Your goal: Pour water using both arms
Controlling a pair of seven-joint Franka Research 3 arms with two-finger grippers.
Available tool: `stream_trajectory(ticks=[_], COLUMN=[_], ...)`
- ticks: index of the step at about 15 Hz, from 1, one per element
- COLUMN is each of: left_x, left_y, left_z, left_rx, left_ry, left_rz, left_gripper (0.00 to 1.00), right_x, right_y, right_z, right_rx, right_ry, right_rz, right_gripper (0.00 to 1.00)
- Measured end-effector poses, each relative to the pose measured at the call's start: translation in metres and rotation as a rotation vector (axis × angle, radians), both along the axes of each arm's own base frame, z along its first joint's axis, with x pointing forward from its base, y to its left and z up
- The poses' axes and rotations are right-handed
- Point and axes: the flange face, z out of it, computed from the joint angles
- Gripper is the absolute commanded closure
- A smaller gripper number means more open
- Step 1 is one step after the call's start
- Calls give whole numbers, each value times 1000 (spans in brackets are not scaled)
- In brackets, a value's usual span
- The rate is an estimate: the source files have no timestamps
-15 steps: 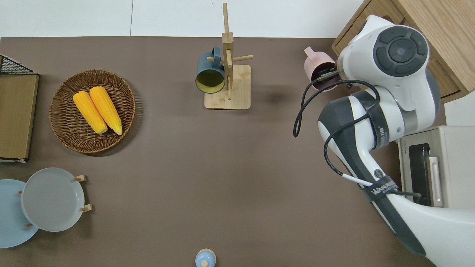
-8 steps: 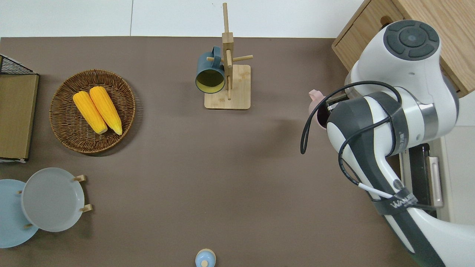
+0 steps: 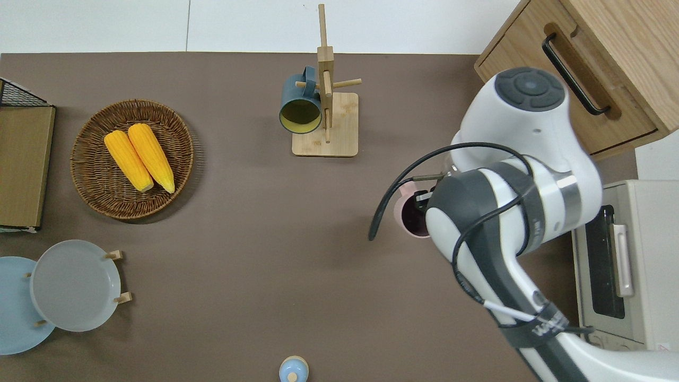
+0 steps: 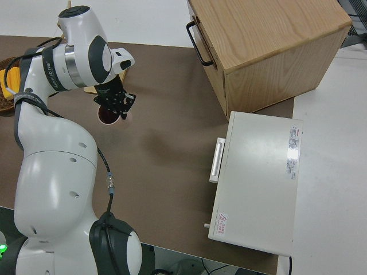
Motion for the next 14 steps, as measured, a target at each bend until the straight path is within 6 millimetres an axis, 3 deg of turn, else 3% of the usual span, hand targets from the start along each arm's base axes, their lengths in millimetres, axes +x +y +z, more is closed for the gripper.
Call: stream_trajectory(ticks=[5,7,14], left_x=[5,5,-7], left_y=[-28,-46,-113], left_z=[12,13,12], left_rx=[4,-3,-6], left_ry=[31,50,129], left_rz=[20,26,54], left_gripper=[1000,1000,1000], right_x=[-34,-42,-41], right_y=[95,128,218], right_z=[-11,-24,-64], right_rx=[0,-8,53], right_ry=[13,6,12], right_rz=[-134,-176,-332], right_gripper=[1000,1000,1000])
